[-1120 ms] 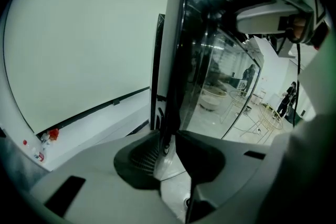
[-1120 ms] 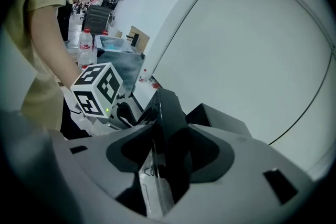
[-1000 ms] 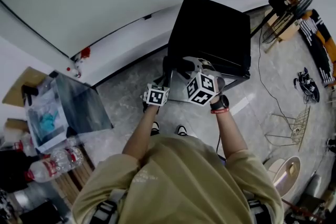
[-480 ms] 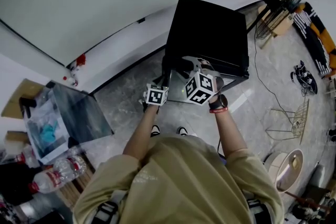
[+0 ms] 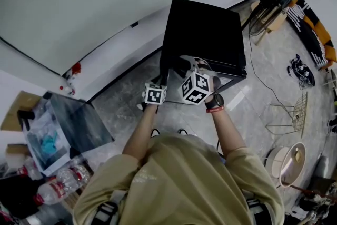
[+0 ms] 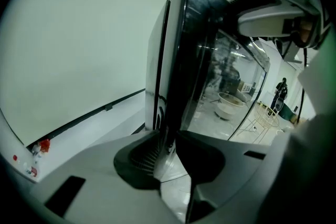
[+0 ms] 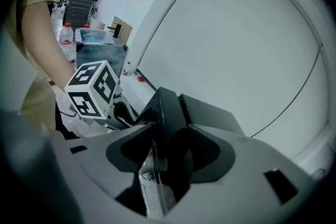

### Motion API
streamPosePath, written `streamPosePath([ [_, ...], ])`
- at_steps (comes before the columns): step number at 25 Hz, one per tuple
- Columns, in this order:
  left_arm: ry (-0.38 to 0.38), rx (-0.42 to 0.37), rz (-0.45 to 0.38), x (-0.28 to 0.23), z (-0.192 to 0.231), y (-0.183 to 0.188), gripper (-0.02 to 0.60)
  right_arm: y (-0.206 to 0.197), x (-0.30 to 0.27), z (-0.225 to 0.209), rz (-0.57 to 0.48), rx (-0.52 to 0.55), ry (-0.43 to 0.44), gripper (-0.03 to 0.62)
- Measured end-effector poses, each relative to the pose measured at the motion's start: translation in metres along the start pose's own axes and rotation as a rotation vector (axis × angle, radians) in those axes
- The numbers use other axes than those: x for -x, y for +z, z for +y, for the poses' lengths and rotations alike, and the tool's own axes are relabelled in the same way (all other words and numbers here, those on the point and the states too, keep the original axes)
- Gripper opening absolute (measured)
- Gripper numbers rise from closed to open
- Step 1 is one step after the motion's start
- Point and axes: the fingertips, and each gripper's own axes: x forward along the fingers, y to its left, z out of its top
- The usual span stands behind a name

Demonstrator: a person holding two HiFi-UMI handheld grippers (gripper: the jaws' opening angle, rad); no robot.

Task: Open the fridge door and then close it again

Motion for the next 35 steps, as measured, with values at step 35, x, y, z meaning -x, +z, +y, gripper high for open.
streamPosePath([
  [35, -0.066, -0.139, -0.409, 0.128, -0.048, 0.138, 0.094, -0.031, 0.1, -0.042, -0.242, -0.698, -0.275, 0.174],
])
